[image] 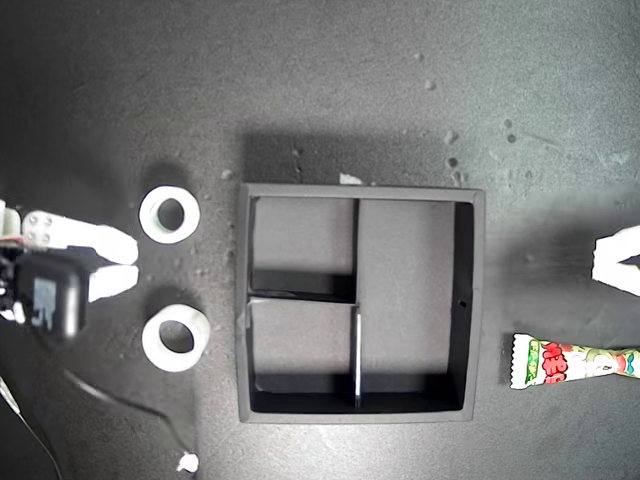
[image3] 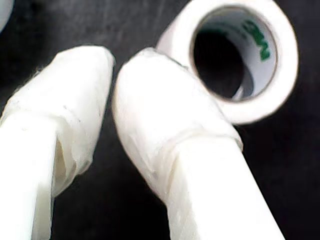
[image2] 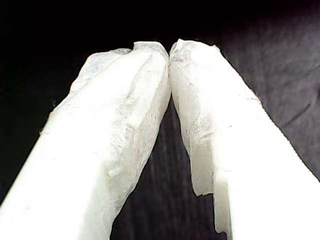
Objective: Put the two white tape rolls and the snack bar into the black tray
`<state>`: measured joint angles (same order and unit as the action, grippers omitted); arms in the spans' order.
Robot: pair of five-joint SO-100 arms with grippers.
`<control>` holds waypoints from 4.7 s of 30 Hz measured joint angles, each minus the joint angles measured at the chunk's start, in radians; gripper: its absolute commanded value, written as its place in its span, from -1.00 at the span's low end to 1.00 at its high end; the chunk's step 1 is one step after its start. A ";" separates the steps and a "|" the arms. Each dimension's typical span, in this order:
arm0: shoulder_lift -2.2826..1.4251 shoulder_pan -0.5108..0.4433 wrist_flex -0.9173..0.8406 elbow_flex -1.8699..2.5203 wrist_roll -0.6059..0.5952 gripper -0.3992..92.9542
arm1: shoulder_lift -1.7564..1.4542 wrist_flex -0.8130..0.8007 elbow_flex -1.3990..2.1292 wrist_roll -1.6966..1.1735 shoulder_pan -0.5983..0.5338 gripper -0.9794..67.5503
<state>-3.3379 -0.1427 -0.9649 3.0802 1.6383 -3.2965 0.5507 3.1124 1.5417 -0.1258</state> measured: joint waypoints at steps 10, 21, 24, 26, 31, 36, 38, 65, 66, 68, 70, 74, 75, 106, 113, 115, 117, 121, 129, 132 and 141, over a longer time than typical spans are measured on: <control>0.158 0.091 0.028 -0.339 -0.428 -0.88 | 0.000 -0.087 -0.057 -0.311 -0.075 -0.98; 1.065 0.046 0.067 -0.738 -0.551 -0.85 | 0.005 0.141 -0.373 -0.422 -0.092 -0.98; 1.150 0.055 0.071 -0.746 -0.551 -0.83 | 0.005 0.155 -0.390 -0.422 -0.140 -0.98; 1.164 0.058 0.071 -0.752 -0.551 -0.80 | 0.005 0.166 -0.390 -0.417 -0.153 -0.98; 1.178 0.060 0.091 -0.752 -0.551 -0.75 | 0.005 0.189 -0.390 -0.407 -0.149 -0.98; 1.192 0.061 0.120 -0.750 -0.551 -0.73 | 0.005 0.201 -0.390 -0.396 -0.149 -0.98; 1.210 0.061 0.123 -0.750 -0.551 -0.73 | 0.005 0.201 -0.390 -0.393 -0.144 -0.98; 1.345 0.198 0.143 -0.712 -0.414 -0.99 | 0.005 0.127 -0.414 -0.368 -0.084 -0.98; 1.312 0.195 0.144 -0.699 -0.411 -0.99 | 0.005 0.103 -0.434 -0.368 -0.071 -0.98; 1.238 0.190 0.144 -0.678 -0.411 -0.99 | 0.026 0.052 -0.472 -0.370 -0.051 -0.98; 1.149 0.186 0.144 -0.666 -0.411 -0.99 | 0.114 0.038 -0.546 -0.396 -0.043 -0.98; 0.985 0.133 0.144 -0.666 -0.446 -0.99 | 0.422 0.104 -0.787 -0.431 -0.066 -0.98; 0.951 0.129 0.144 -0.666 -0.454 -0.99 | 0.518 0.150 -0.864 -0.413 -0.080 -0.98; 1.362 0.018 -0.170 -1.411 -0.580 -0.99 | 0.988 0.035 -0.466 0.586 -0.565 -0.05; 1.368 0.017 -0.170 -1.411 -0.588 -0.99 | 1.063 -0.115 -0.439 0.472 -0.575 -0.11; 1.368 0.017 -0.170 -1.411 -0.589 -0.99 | 1.066 -0.132 -0.426 0.463 -0.575 -0.16; 1.368 0.017 -0.170 -1.411 -0.589 -0.99 | 1.069 -0.161 -0.400 0.460 -0.575 -0.17; 1.368 0.017 -0.170 -1.411 -0.598 -0.99 | 1.069 -0.199 -0.351 0.460 -0.592 -0.34; 1.368 0.017 -0.170 -1.411 -0.617 -0.99 | 1.065 -0.273 -0.244 0.448 -0.591 -0.98; 1.368 0.017 -0.170 -1.411 -0.617 -0.99 | 1.046 -0.281 -0.218 0.459 -0.591 -0.98; 1.368 -0.002 -0.170 -1.411 -0.617 -0.99 | 0.917 -0.075 -0.304 0.310 -0.509 -0.98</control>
<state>-1.9696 -0.1442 -1.1351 1.6690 1.0216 -2.3792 0.4755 2.8087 1.8515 -0.6351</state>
